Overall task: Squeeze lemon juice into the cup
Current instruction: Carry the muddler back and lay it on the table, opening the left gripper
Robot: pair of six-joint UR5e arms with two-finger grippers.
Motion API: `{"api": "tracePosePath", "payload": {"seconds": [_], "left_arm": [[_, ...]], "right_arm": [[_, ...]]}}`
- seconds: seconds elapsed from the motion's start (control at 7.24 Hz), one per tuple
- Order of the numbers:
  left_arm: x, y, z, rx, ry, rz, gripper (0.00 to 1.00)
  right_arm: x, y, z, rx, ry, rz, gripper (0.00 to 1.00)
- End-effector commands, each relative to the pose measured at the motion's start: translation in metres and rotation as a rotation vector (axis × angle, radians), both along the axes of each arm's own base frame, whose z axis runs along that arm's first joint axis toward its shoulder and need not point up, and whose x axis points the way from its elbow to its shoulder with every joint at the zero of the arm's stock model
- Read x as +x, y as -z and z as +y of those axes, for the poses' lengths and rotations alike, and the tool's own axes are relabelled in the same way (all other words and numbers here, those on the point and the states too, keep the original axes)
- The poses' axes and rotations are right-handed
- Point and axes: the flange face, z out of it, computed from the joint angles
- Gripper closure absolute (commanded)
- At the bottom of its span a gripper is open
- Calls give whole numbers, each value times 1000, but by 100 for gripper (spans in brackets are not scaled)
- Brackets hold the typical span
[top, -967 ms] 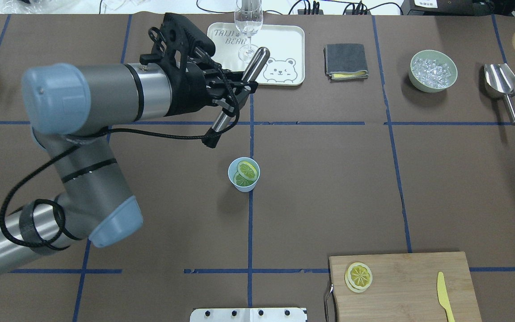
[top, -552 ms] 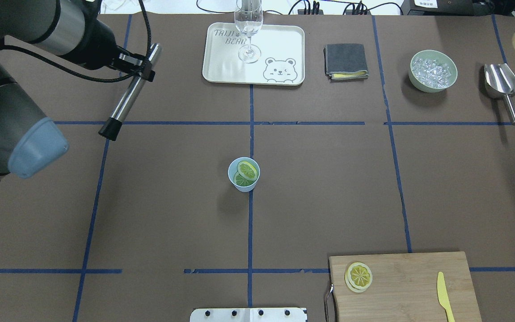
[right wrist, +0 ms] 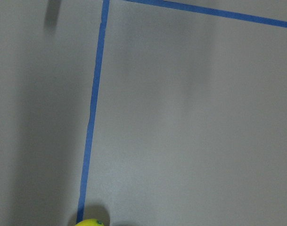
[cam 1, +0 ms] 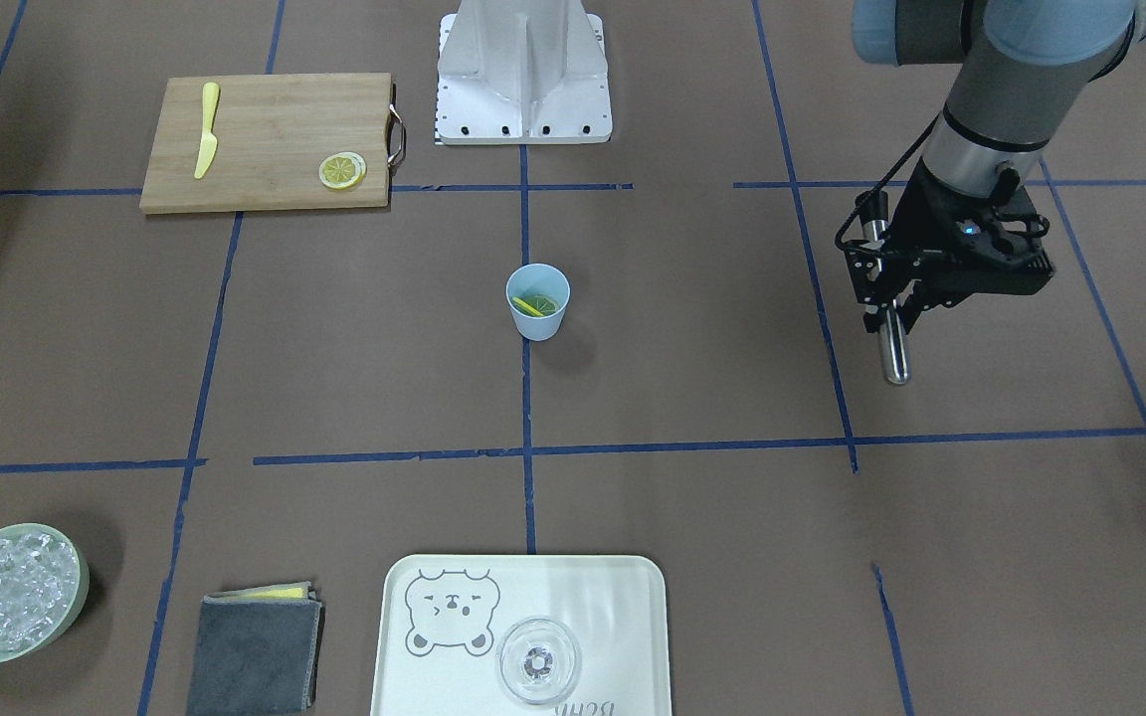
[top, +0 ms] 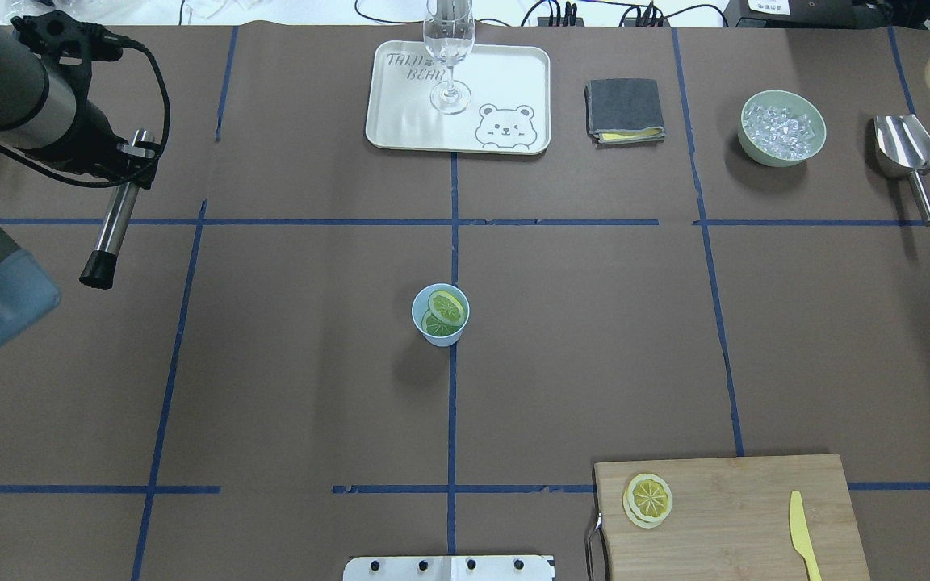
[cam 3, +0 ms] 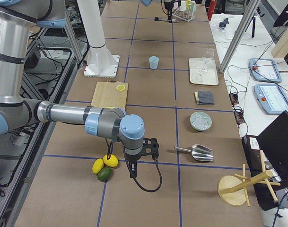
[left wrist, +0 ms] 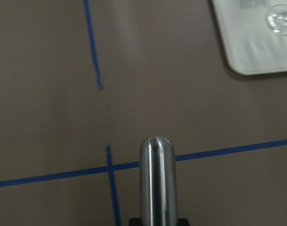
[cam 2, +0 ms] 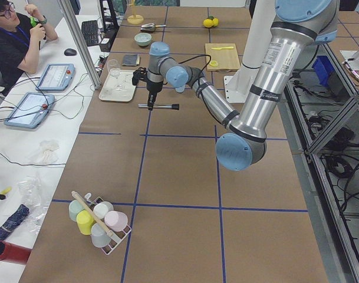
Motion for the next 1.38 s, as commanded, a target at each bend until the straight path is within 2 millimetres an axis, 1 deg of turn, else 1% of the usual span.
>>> {"api": "tracePosePath", "payload": {"seconds": [0.0, 0.14, 0.28, 0.41, 0.55, 0.69, 0.83, 1.24], "left_arm": [[39, -59, -7, -49, 68, -37, 100], [63, -84, -1, -55, 78, -37, 100], [73, -108, 12, -21, 77, -41, 100], [77, -118, 23, -3, 60, -34, 100], [85, -120, 28, -4, 44, -35, 100], [99, -125, 36, 20, 41, -68, 100], [110, -136, 39, 35, 41, -105, 100], [111, -136, 41, 59, 8, -113, 100]], "right_arm": [[0, 0, 4, 3, 2, -2, 0], [0, 1, 3, 5, 2, -4, 0], [0, 3, 3, 7, 1, -3, 0], [-1, 3, 3, 7, 2, -3, 0], [-1, 3, 3, 7, 2, -3, 0], [0, 3, 3, 7, 1, -3, 0], [-1, 4, 3, 8, 1, -5, 0], [-1, 3, 3, 8, 2, -3, 0]]}}
